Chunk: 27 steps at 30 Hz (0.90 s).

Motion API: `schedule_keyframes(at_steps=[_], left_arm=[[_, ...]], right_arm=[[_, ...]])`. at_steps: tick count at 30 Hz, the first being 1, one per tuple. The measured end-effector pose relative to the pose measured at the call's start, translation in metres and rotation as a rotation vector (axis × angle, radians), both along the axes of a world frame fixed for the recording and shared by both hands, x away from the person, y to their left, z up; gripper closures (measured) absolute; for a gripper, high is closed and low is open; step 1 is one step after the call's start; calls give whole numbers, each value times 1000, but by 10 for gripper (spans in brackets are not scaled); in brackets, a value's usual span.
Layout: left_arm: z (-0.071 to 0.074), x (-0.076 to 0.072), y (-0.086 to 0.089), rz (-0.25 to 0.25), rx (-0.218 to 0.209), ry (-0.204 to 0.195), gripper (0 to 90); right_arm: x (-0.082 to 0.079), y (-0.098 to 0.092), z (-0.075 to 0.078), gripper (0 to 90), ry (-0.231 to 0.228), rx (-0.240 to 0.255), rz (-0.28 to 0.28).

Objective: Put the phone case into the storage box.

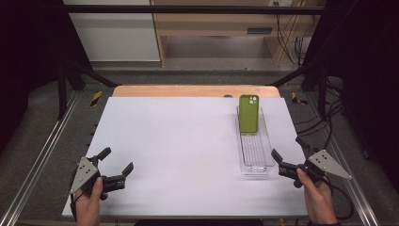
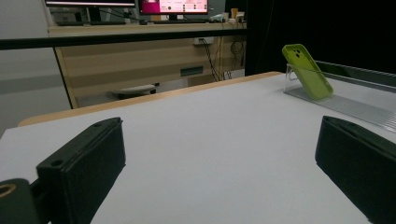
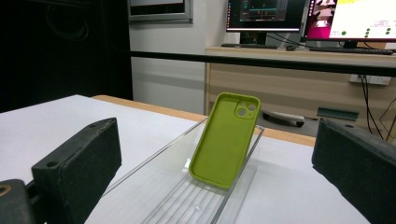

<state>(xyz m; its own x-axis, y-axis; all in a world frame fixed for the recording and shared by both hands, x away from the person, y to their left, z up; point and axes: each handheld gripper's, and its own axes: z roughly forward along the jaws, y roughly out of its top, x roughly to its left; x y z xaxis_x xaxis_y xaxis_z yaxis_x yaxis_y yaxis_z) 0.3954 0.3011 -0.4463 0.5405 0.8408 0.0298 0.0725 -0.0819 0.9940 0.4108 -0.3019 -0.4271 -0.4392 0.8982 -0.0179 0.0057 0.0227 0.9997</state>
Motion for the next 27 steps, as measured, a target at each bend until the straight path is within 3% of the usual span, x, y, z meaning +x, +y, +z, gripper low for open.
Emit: schedule_keyframes(at_steps=[13, 27], left_arm=[[4, -7, 2, -31, -9, -49, 6], [5, -10, 7, -31, -21, -60, 6]], right_arm=[[-6, 8, -8, 12, 16, -2, 23], [-4, 25, -22, 16, 53, -20, 81]])
